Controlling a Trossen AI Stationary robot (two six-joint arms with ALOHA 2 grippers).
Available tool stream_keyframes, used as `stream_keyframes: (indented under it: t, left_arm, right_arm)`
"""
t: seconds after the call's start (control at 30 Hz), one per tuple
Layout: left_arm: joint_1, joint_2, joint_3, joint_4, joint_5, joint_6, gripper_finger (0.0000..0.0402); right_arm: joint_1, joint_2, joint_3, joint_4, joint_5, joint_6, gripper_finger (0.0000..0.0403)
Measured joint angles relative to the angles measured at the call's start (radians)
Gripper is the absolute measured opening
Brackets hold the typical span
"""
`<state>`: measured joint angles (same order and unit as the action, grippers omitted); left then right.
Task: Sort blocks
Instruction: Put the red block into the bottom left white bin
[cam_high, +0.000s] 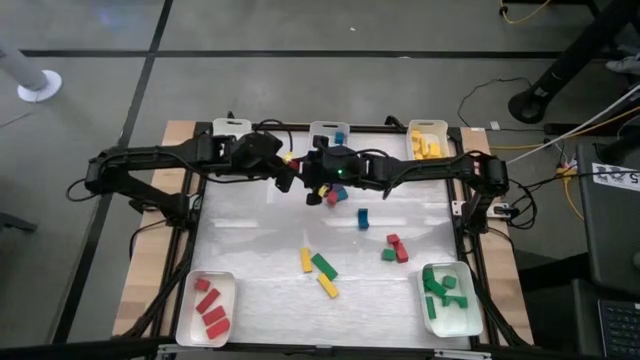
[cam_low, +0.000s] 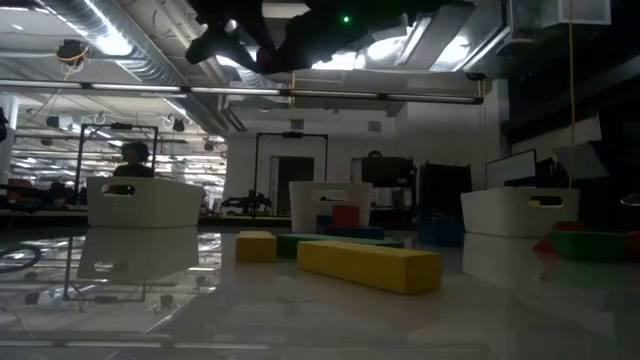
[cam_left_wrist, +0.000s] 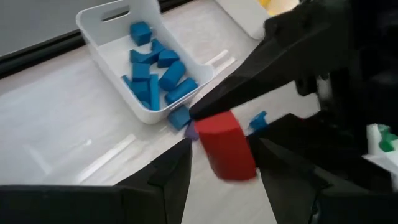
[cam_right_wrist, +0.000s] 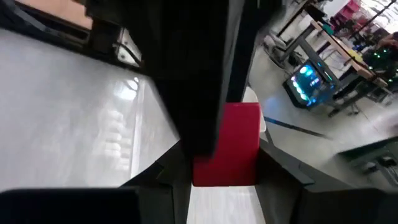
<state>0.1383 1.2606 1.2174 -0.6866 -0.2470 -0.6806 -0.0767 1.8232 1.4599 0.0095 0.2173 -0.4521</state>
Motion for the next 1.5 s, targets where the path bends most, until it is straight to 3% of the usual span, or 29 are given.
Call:
stream_keyframes:
  t: [0.93, 1.03, 1.27, 1.5]
  left_arm:
    - [-0.001, 0.002, -0.001, 0.027, -0.005, -0.001, 0.017]
    - [-0.001, 0.002, -0.001, 0.026, -0.005, 0.0, 0.0156]
    - [0.001, 0.0, 0.0, 0.025, -0.007, 0.002, 0.0083]
    - [0.001, 0.0, 0.0, 0.025, -0.007, -0.006, 0.0083]
  right_arm:
    - [0.031, 0.0, 0.0, 0.052, 0.007, -0.051, 0.0142]
    - [0.031, 0.0, 0.0, 0.051, 0.008, -0.051, 0.0142]
    - [0.03, 0.0, 0.0, 0.051, 0.024, -0.059, 0.0143]
    - [0.031, 0.0, 0.0, 0.051, 0.035, -0.058, 0.0146]
